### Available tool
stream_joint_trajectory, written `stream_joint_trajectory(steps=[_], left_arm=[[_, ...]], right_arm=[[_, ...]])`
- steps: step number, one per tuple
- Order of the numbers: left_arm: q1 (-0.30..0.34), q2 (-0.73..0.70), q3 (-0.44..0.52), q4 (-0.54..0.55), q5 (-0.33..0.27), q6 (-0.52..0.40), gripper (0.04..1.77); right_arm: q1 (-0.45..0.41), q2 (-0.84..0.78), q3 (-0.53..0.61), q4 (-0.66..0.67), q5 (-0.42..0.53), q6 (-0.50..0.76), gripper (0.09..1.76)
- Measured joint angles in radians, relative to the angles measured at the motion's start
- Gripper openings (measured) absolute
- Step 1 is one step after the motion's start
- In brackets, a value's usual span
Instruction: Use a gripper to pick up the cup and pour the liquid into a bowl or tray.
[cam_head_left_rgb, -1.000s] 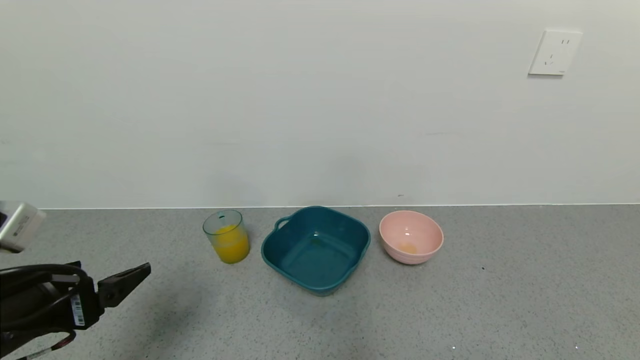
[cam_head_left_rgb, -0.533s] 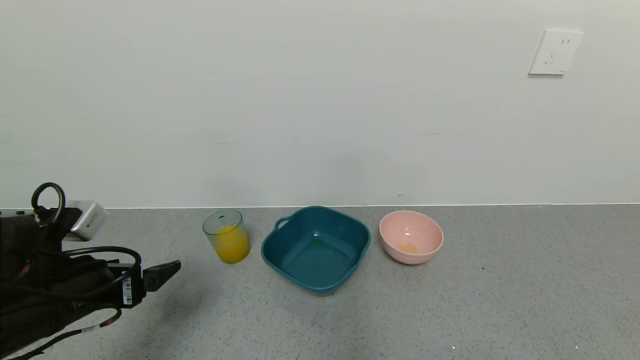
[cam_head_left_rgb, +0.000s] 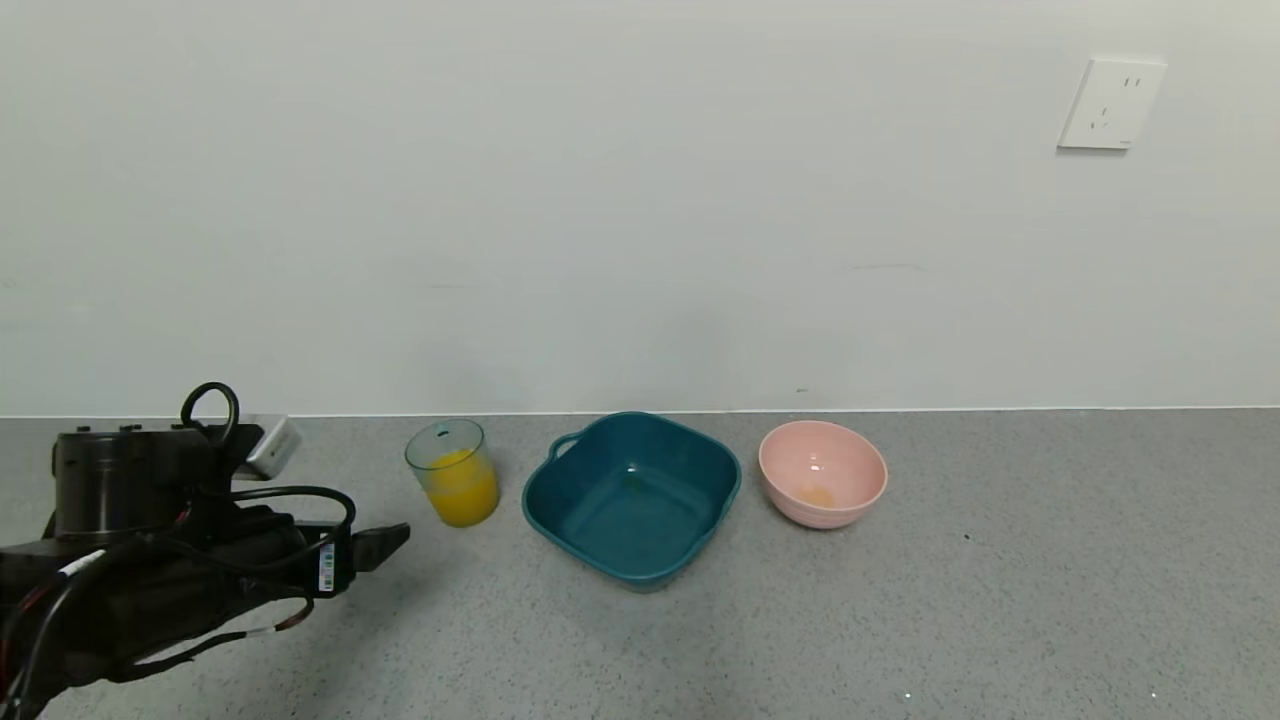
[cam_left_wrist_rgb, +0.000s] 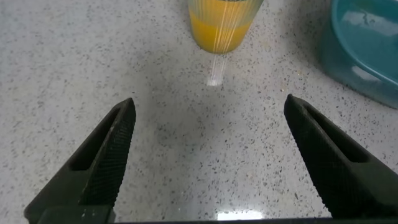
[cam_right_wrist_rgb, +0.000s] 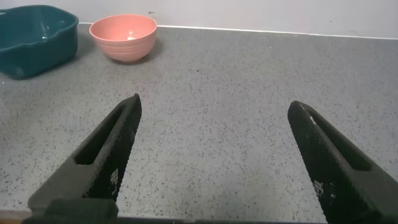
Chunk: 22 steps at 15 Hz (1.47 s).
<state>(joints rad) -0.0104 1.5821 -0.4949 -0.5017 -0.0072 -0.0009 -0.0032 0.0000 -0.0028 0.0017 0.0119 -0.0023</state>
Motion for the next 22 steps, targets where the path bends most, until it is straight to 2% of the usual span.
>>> stream_joint_trajectory(steps=[9,19,22], left_arm=[[-0.029,0.225,-0.075,-0.183,-0.017,-0.019,1.72],[-0.049,0.416,-0.215,-0.199,-0.018,-0.022,1.72],[-0.048,0.46,-0.256,-0.243,-0.017,-0.022,1.72]], right_arm=[[0.0,0.0,0.0,0.0,0.0,0.0,1.71],[0.0,0.0,0.0,0.0,0.0,0.0,1.71],[0.0,0.0,0.0,0.0,0.0,0.0,1.71]])
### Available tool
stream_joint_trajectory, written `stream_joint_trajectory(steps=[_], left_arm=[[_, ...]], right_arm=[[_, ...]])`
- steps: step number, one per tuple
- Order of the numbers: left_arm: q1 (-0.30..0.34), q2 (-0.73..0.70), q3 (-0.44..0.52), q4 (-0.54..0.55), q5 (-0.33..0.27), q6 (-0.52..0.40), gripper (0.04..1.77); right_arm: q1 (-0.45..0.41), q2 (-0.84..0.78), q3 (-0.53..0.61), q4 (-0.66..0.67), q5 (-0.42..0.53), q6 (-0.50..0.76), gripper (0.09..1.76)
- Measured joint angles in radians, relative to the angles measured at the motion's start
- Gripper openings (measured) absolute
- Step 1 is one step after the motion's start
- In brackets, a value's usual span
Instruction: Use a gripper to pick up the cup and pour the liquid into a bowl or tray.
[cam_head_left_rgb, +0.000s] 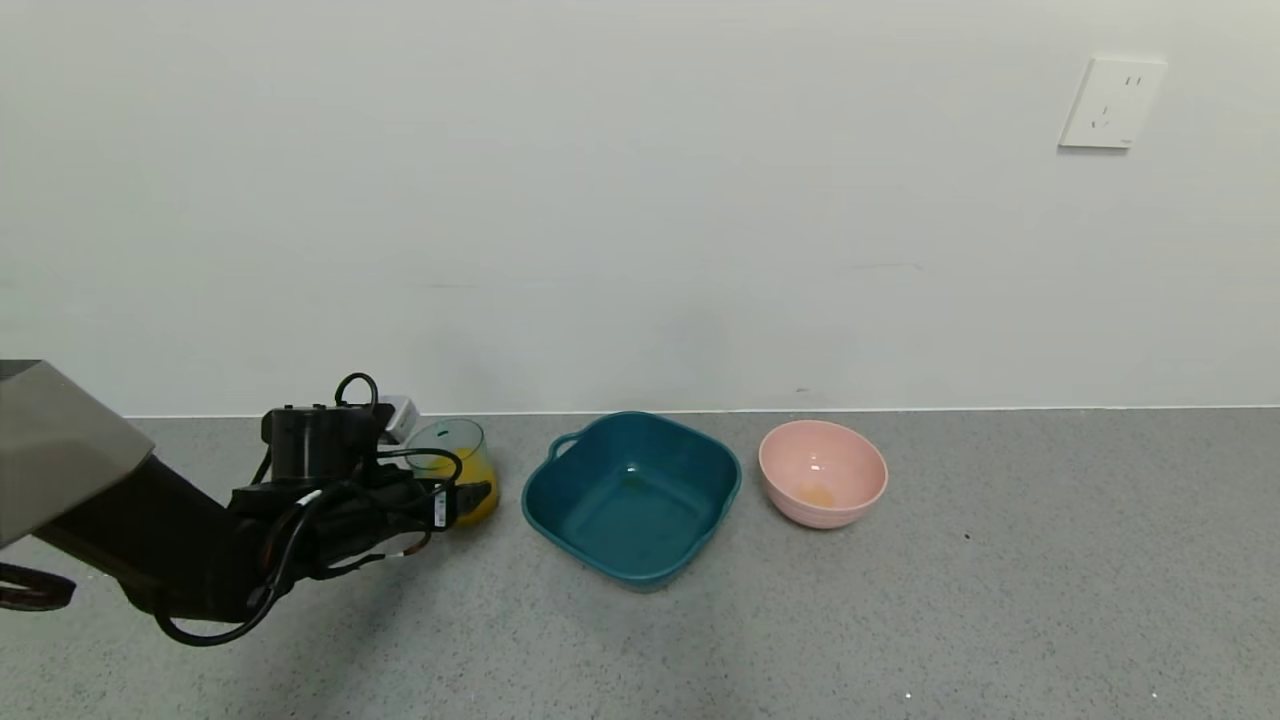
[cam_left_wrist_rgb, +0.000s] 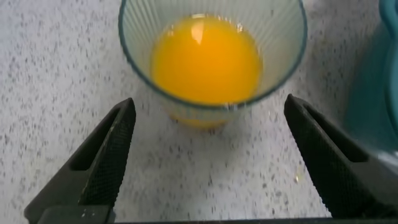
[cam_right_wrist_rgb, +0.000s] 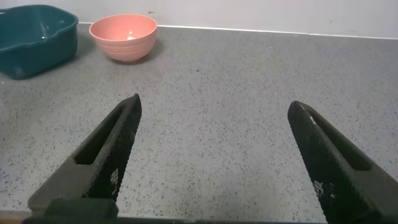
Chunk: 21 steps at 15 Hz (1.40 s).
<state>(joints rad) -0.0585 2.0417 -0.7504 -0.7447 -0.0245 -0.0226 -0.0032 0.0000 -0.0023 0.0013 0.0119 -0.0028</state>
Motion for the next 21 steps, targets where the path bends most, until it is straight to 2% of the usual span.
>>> stream_joint_trajectory(steps=[8,21], left_arm=[[0.005,0.101,-0.095,-0.035,0.0,0.002,1.72],[0.011,0.189,-0.136,-0.154,0.003,0.007,1.72]], right_arm=[[0.0,0.0,0.0,-0.001,0.0,0.0,1.71],[0.0,0.0,0.0,0.0,0.0,0.0,1.71]])
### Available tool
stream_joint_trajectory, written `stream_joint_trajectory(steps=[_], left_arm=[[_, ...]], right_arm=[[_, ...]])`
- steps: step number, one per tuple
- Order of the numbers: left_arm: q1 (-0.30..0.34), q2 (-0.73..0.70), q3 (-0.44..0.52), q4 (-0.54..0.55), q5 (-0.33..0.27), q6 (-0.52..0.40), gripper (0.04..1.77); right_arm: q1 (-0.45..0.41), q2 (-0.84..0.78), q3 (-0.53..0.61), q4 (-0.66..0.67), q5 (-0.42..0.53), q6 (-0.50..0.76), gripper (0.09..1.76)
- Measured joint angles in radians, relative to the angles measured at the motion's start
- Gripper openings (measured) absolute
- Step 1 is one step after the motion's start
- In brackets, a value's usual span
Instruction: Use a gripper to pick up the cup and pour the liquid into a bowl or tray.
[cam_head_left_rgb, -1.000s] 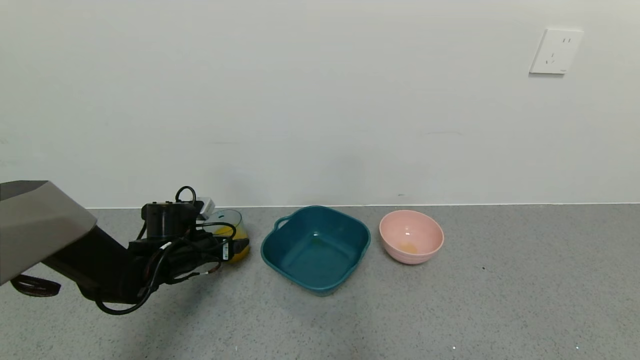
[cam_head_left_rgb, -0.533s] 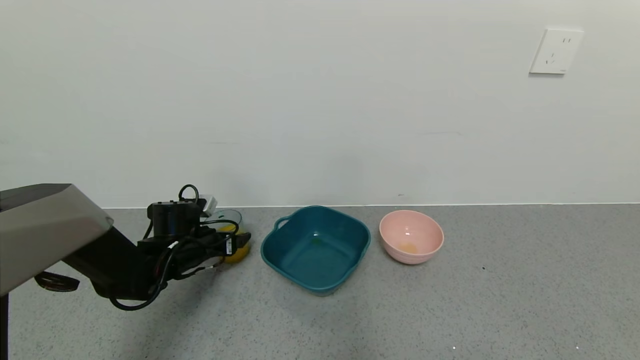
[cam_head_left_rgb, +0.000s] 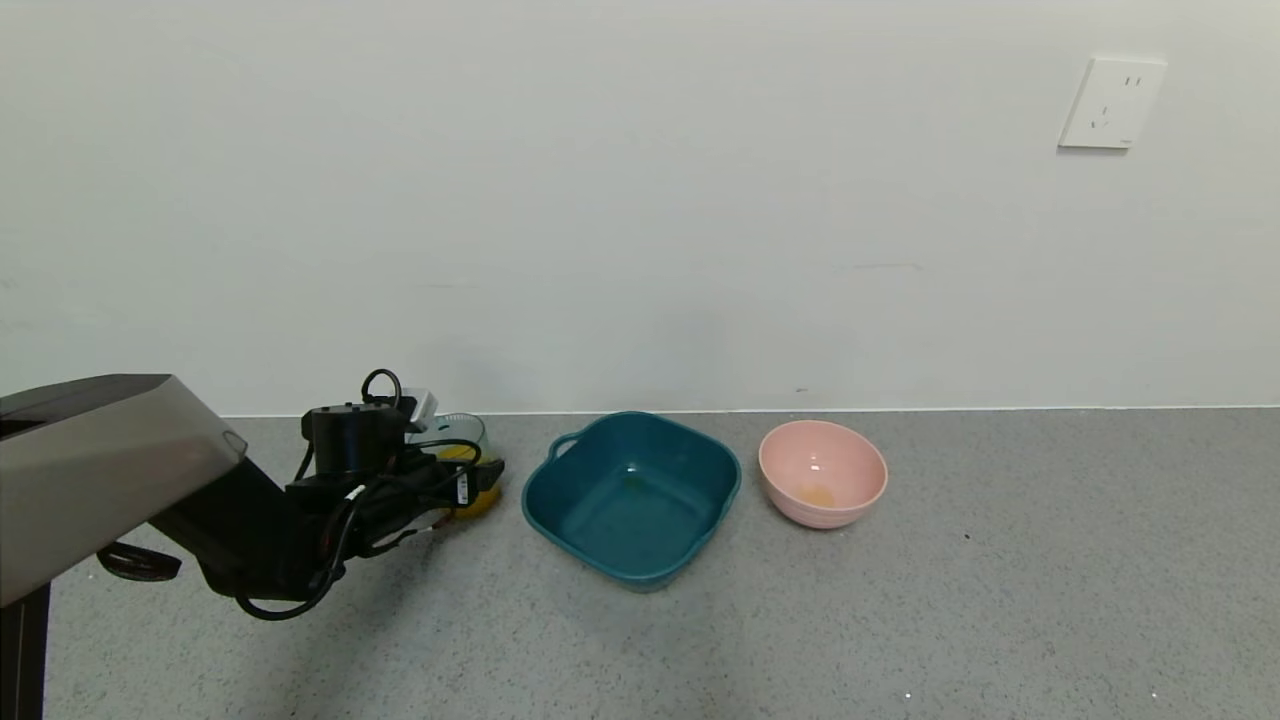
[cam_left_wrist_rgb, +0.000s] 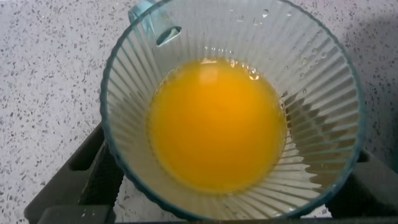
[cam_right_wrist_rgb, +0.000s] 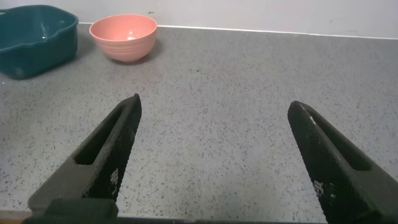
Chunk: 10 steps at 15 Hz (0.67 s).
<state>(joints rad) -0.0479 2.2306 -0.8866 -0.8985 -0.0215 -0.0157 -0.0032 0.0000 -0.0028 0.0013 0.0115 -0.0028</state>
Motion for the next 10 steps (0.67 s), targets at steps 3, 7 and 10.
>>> stream_joint_trajectory(steps=[3,7,10], left_arm=[[0.001,0.014,-0.018,0.0,0.001,0.002,1.72],[0.003,0.028,-0.029,-0.001,0.002,0.004,1.72],[0.004,0.033,-0.03,-0.001,0.002,0.005,1.36]], right_arm=[[0.0,0.0,0.0,0.0,0.0,0.0,1.71],[0.0,0.0,0.0,0.0,0.0,0.0,1.71],[0.0,0.0,0.0,0.0,0.0,0.0,1.71]])
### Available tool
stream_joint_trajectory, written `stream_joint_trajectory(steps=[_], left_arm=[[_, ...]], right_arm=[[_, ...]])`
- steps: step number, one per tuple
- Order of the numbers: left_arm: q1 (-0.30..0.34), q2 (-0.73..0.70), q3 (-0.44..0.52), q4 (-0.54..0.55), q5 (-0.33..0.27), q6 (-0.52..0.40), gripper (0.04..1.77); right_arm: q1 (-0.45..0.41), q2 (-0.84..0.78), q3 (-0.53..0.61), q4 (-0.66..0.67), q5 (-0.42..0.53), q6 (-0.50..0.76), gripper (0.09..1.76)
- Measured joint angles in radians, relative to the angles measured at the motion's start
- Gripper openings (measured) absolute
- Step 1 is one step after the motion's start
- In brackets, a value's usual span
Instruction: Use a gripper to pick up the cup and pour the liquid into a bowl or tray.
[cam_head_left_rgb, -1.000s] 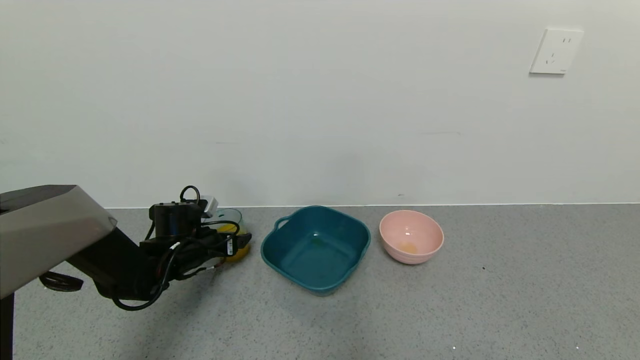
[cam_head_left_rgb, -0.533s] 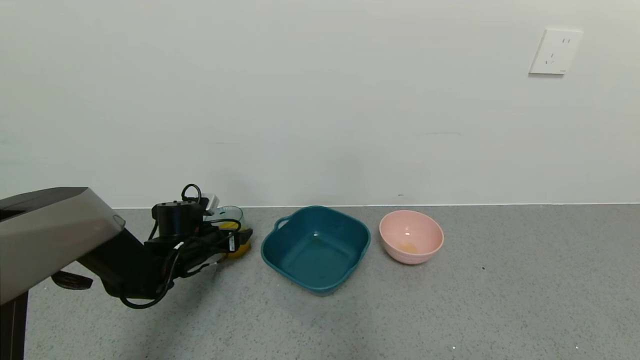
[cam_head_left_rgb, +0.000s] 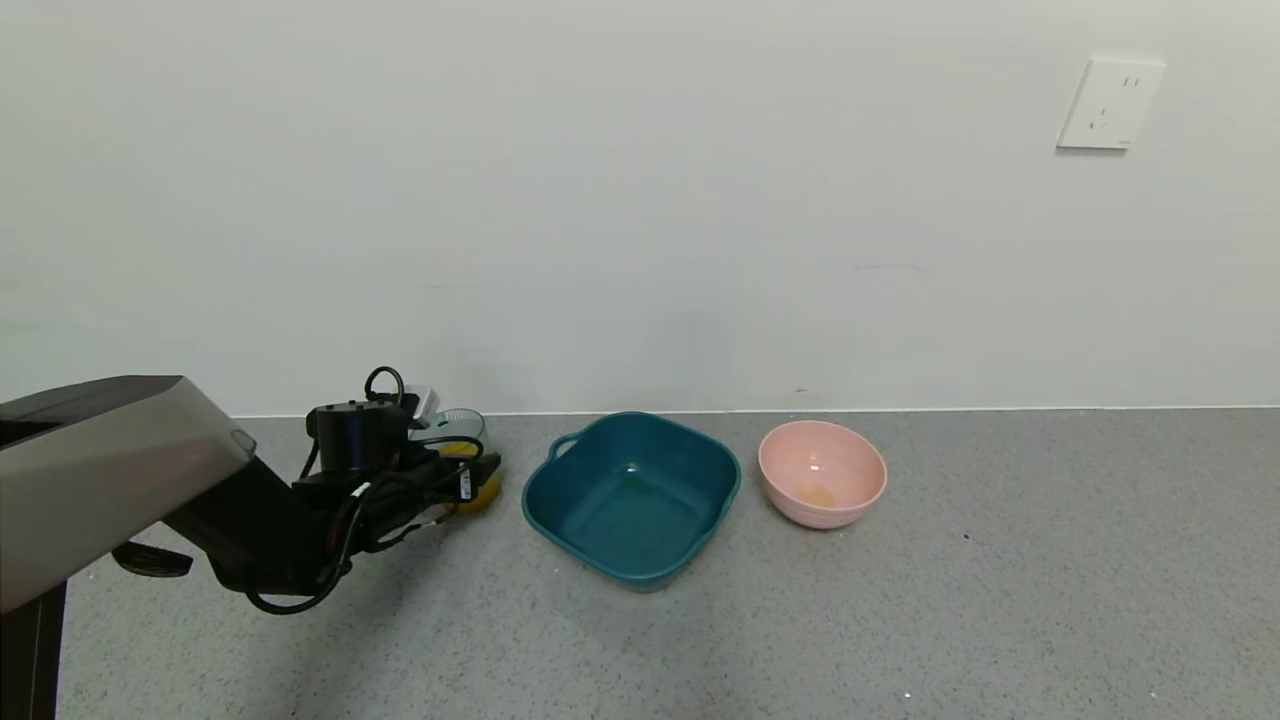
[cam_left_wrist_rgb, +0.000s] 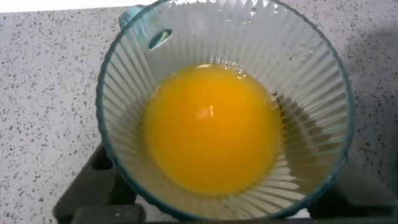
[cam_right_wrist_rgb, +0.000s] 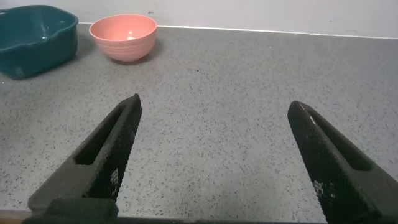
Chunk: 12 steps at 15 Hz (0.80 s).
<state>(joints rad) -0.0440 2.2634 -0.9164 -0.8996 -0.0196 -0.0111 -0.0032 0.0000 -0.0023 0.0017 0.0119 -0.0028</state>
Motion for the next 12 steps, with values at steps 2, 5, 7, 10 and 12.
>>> stream_joint_trajectory(steps=[2,5,7,10,12], left_arm=[[0.0,0.002,0.0,0.001,0.0,-0.001,1.34],[-0.001,0.002,0.001,0.002,0.0,-0.002,1.33],[-0.001,0.0,0.003,0.005,0.0,-0.002,1.33],[0.0,-0.009,0.005,0.013,-0.001,0.0,1.33],[0.0,-0.015,0.006,0.021,-0.001,0.001,1.33]], right_arm=[[0.0,0.0,0.0,-0.001,0.0,0.0,1.71],[0.0,0.0,0.0,-0.002,0.0,0.0,1.71],[0.0,0.0,0.0,-0.002,0.0,0.0,1.71],[0.0,0.0,0.0,-0.001,0.0,0.0,1.71],[0.0,0.0,0.0,-0.002,0.0,0.0,1.71]])
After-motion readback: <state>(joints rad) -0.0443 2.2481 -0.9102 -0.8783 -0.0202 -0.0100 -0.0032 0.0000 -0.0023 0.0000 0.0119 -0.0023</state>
